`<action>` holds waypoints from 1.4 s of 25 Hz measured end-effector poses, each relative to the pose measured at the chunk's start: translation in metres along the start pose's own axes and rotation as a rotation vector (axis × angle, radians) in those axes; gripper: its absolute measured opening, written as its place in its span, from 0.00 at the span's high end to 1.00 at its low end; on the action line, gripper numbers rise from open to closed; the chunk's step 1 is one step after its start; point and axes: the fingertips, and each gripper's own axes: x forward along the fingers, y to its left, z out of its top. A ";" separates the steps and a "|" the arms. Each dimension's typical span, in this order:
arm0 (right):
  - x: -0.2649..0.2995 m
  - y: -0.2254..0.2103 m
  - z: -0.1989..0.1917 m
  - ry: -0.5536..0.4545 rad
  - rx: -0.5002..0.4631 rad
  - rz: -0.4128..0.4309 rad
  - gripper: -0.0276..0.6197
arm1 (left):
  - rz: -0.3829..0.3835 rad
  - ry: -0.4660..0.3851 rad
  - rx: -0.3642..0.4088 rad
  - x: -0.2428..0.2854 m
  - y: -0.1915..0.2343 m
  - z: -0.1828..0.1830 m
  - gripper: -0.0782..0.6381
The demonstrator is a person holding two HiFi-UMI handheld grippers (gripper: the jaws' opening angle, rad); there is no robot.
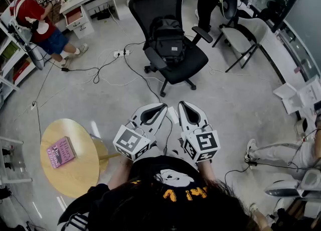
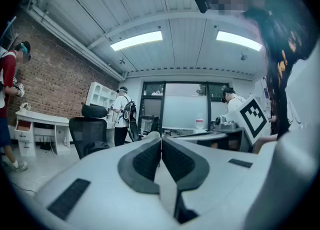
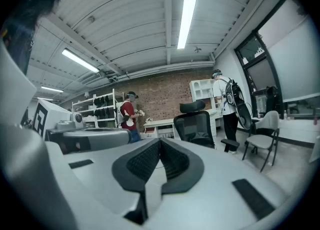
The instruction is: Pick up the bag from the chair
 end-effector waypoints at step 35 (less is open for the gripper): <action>0.002 -0.030 -0.021 0.037 -0.019 0.206 0.95 | 0.206 0.003 0.016 0.033 -0.010 -0.006 0.88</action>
